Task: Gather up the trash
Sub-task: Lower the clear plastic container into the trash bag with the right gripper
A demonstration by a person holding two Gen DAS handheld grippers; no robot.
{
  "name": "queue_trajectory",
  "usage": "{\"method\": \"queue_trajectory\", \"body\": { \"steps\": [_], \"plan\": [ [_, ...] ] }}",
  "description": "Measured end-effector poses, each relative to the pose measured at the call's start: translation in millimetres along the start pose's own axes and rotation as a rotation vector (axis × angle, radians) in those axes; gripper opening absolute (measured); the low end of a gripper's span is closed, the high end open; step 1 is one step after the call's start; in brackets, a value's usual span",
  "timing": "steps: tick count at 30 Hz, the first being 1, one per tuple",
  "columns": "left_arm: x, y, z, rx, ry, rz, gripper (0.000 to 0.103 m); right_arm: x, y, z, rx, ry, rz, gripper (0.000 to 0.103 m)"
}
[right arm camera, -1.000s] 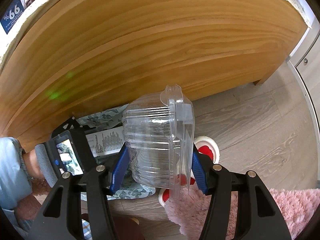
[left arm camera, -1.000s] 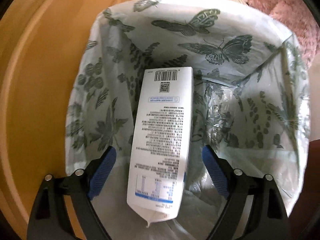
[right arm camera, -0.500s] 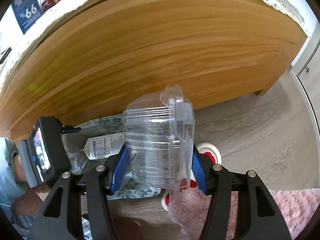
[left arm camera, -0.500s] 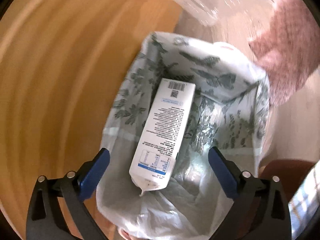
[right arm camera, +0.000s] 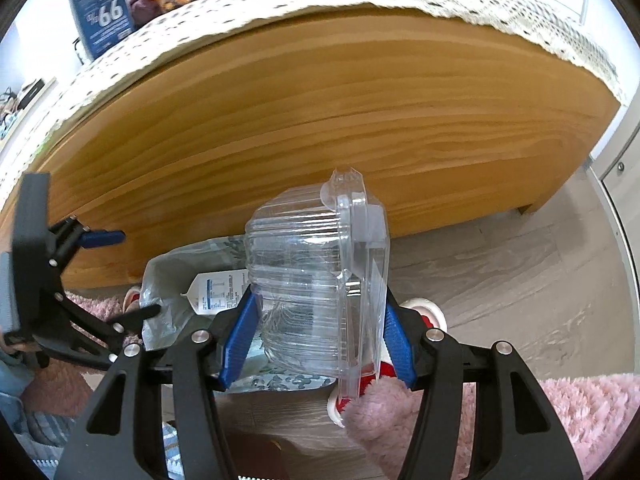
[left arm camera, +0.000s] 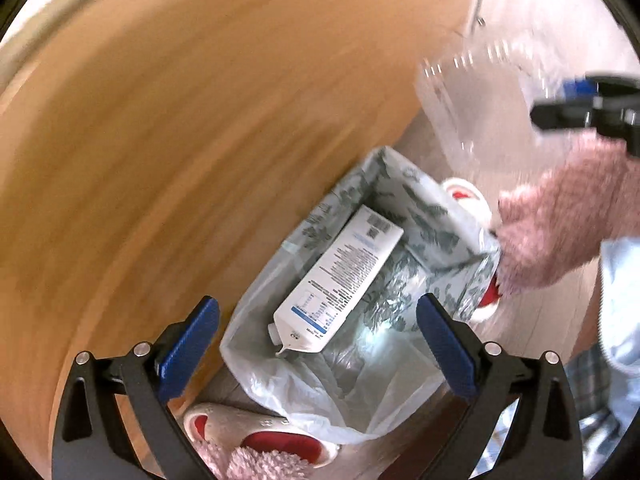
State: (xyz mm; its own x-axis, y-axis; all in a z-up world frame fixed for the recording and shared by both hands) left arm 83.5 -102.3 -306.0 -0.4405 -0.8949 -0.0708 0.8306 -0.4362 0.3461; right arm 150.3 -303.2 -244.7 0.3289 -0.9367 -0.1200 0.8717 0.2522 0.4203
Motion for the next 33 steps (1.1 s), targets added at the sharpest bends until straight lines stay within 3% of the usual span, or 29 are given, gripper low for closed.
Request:
{"method": "queue_trajectory", "body": {
  "steps": [18, 28, 33],
  "plan": [
    [-42, -34, 79, 0.15, 0.011, 0.295, 0.096, -58, -6, 13, 0.008, 0.007, 0.224, 0.057],
    [-69, -58, 79, 0.173, -0.03, 0.438, 0.096, -104, -12, -2, -0.062, 0.042, 0.413, 0.057],
    [-75, -68, 74, 0.159, -0.011, 0.467, 0.096, -128, -17, -20, -0.123, 0.09, 0.516, 0.057]
  ]
}}
Point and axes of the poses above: each gripper's, at about its wrist camera, not at the fingertips, and z roughly against the way its jaws point, x to its right, y to its top, the point moved 8 cm from there along -z, roughly the way its jaws point, and after that the axes turned 2 degrees about -x, right-handed, at the moved point
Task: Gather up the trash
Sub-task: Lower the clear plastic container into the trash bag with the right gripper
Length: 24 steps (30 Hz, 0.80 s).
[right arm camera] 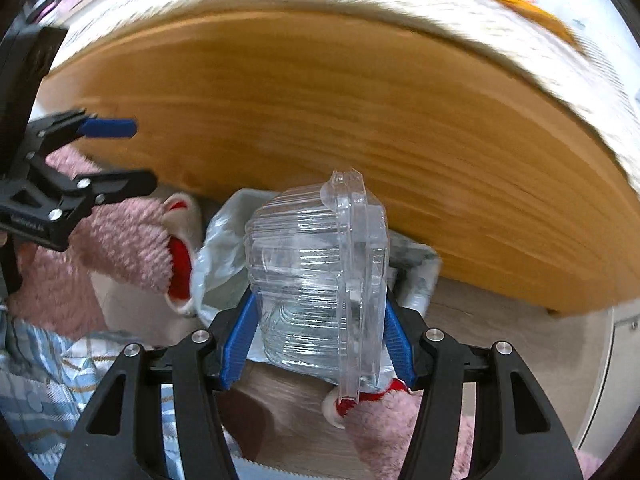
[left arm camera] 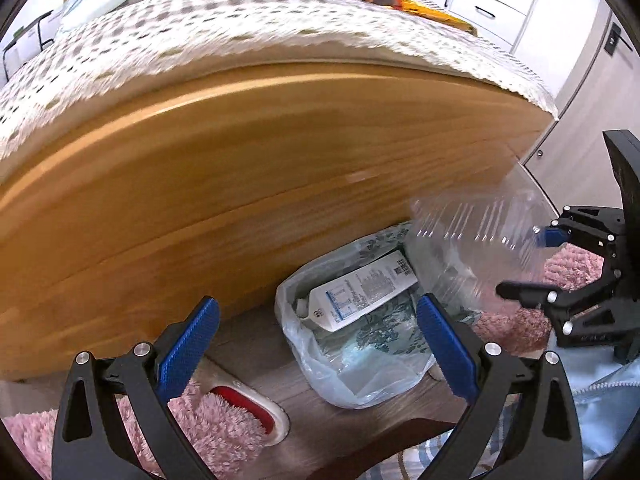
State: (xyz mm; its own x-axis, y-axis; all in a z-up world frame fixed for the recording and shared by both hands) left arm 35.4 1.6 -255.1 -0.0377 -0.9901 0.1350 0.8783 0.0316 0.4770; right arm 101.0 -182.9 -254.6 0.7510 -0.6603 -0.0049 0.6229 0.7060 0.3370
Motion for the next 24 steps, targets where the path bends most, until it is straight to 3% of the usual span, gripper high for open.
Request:
{"method": "queue_trajectory", "body": {
  "steps": [9, 15, 24],
  "plan": [
    [-26, -15, -12, -0.04, 0.061, 0.05, 0.095, -36, 4, -54, -0.153, 0.047, 0.229, 0.056],
    [-41, -22, -22, -0.075, 0.065, 0.083, 0.095, -47, -3, -106, -0.265, 0.071, 0.261, 0.056],
    [-60, -30, -28, -0.106, 0.062, 0.162, 0.095, -56, -7, -152, -0.362, 0.062, 0.34, 0.056]
  ]
}}
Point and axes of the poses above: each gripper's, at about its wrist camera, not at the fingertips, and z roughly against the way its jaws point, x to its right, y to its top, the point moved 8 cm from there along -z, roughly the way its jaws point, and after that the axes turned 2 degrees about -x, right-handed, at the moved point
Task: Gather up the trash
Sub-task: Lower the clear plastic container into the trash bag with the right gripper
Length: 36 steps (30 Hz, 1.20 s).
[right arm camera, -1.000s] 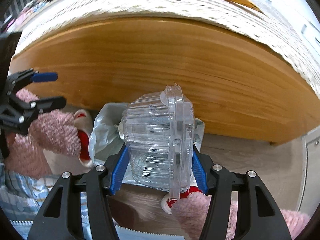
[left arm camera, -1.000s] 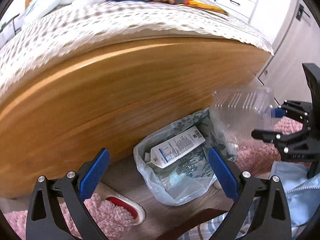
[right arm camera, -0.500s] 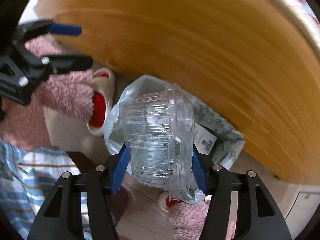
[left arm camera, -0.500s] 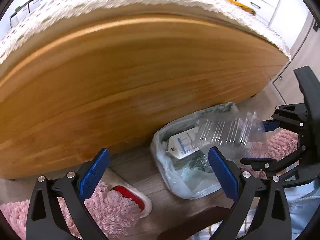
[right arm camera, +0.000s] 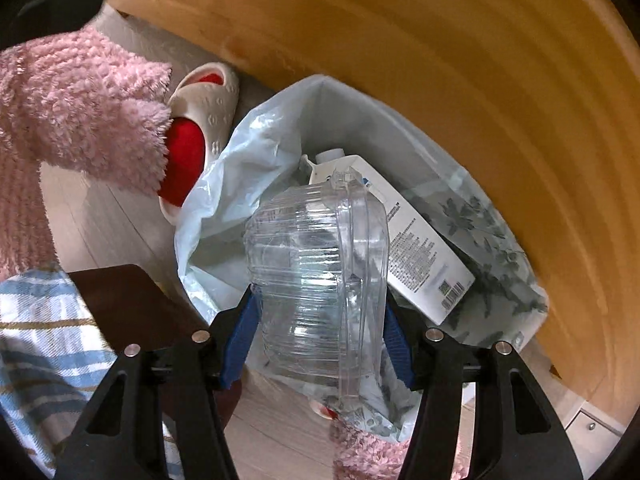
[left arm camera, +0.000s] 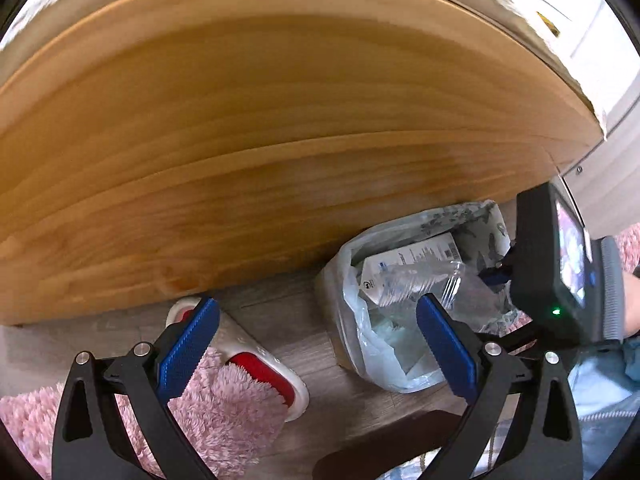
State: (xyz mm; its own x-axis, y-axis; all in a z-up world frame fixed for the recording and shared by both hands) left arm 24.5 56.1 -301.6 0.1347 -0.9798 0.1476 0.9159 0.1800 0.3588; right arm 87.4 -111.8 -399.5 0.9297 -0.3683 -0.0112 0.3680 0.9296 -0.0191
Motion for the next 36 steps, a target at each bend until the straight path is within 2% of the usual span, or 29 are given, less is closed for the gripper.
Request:
{"method": "queue_trajectory", "body": {
  "steps": [6, 14, 18, 23, 27, 31, 36],
  "plan": [
    [-12, 0, -3, -0.018, -0.009, 0.053, 0.095, -2, 3, -5, -0.014, 0.022, 0.027, 0.056],
    [-15, -1, -8, -0.034, -0.007, 0.061, 0.095, -18, -3, -9, -0.047, 0.075, 0.154, 0.056],
    [-16, -2, -10, -0.04, -0.003, 0.062, 0.095, -28, -6, -15, -0.075, 0.071, 0.248, 0.056],
    [-18, -4, -12, -0.05, 0.003, 0.067, 0.095, -27, -4, -9, -0.076, 0.077, 0.293, 0.056],
    [-19, -4, -15, -0.064, 0.007, 0.073, 0.095, -23, -5, -4, -0.072, 0.055, 0.348, 0.056],
    [-17, -3, -17, -0.068, 0.004, 0.065, 0.095, -13, -3, -13, -0.072, -0.016, 0.355, 0.056],
    [-17, -4, -18, -0.074, 0.005, 0.069, 0.095, -5, 2, -3, -0.041, -0.034, 0.338, 0.056]
  ]
}}
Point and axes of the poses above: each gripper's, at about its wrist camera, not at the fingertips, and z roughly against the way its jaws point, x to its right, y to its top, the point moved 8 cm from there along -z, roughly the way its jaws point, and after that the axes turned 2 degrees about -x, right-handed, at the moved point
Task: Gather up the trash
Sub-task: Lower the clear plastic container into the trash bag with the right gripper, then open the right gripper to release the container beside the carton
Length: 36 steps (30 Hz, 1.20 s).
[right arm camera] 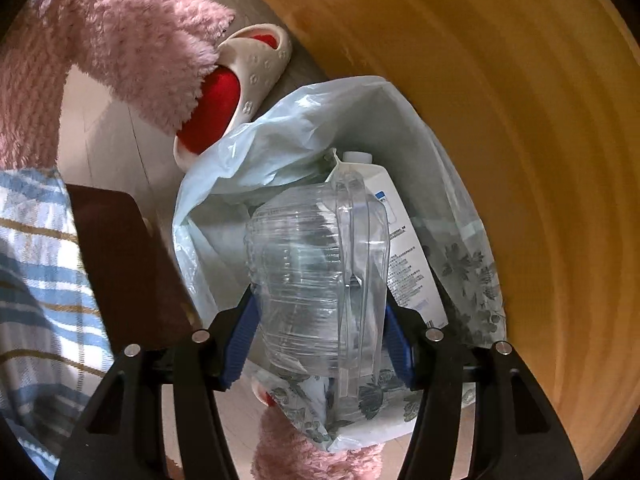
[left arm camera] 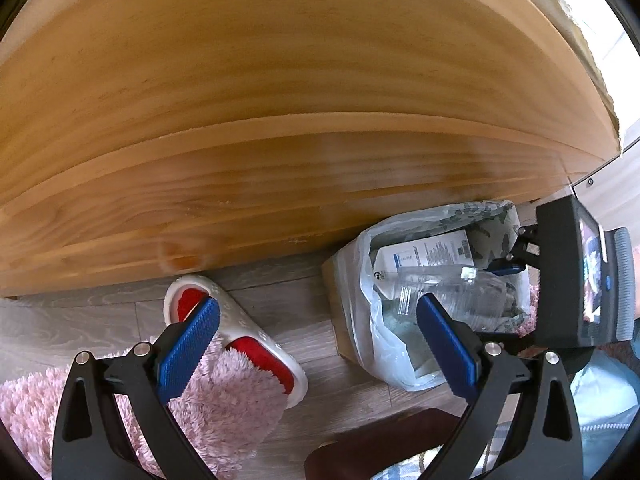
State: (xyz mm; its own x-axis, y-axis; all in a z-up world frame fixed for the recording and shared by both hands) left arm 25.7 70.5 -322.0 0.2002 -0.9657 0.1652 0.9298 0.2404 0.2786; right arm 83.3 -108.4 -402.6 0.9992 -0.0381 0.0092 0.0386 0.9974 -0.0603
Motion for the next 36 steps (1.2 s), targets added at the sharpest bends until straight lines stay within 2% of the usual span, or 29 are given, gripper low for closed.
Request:
{"method": "queue_trajectory", "body": {
  "steps": [5, 8, 15, 23, 36],
  "plan": [
    [0, 0, 1, 0.002, 0.0, -0.004, 0.095, -16, -4, 9, 0.023, 0.069, 0.054, 0.056],
    [0, -1, 0, 0.002, 0.001, -0.005, 0.095, -21, -7, 10, 0.017, 0.079, 0.088, 0.056],
    [2, -7, -6, -0.026, 0.022, -0.027, 0.095, -28, -16, -12, -0.061, 0.053, 0.19, 0.056],
    [2, -13, -23, -0.089, 0.067, -0.047, 0.095, -35, -5, -43, -0.095, 0.039, 0.248, 0.056],
    [-9, -23, -55, -0.214, 0.09, -0.016, 0.095, -35, 4, -76, -0.082, 0.028, 0.266, 0.057]
  ]
}}
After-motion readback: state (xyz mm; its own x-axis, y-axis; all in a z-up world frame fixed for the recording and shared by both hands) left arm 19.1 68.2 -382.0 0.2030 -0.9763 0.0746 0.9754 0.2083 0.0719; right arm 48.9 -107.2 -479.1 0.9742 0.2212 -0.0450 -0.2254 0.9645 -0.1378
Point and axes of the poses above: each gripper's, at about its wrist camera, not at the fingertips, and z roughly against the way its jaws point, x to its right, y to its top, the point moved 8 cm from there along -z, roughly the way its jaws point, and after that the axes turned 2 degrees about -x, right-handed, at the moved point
